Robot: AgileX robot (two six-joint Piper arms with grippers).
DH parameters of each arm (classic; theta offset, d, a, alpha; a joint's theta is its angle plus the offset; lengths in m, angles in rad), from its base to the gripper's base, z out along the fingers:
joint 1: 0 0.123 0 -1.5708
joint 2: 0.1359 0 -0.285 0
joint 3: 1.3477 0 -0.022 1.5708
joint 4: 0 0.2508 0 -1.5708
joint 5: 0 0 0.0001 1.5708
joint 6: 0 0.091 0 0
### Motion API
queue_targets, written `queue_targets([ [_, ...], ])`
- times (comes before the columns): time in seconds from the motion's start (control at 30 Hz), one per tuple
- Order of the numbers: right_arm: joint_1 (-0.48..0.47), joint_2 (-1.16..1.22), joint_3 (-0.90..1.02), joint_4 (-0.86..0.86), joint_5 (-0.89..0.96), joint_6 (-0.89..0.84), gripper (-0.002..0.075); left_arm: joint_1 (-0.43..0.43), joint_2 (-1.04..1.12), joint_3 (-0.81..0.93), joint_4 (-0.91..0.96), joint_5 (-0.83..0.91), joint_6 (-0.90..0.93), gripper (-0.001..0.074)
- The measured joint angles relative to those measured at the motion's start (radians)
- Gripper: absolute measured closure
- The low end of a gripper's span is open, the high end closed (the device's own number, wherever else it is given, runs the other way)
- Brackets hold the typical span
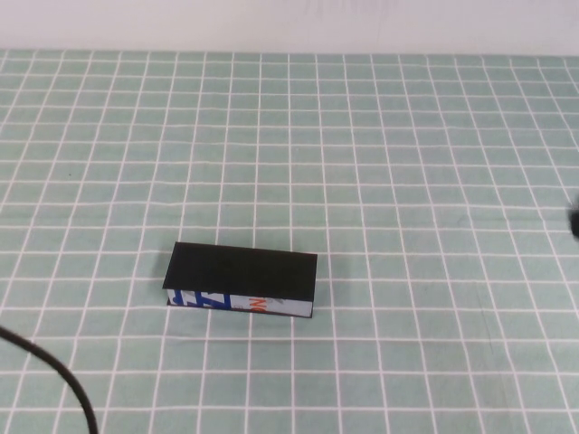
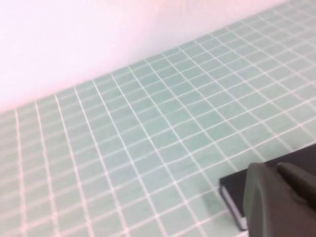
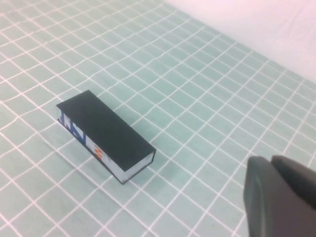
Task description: Return glasses to glasses case
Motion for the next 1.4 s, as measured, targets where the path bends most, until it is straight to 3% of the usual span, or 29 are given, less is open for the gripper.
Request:
queue_targets([
  [0.23,0.000,-0.335,0.399,-0.011,-0.252,0.073,0.0737,0.000,-0.064,0.129,-0.173,-0.029,-0.029,0.0736],
  [0.4,0.000,-0.471,0.544,-0.018,-0.341,0.081,0.0737,0.000,-0.064,0.156,-0.213,-0.026,-0.027,0.0736],
  [1.4,0.000,-0.509,0.577,-0.004,-0.361,0.085,0.0737,0.000,-0.069,0.156,-0.212,-0.030,-0.027,0.0736],
])
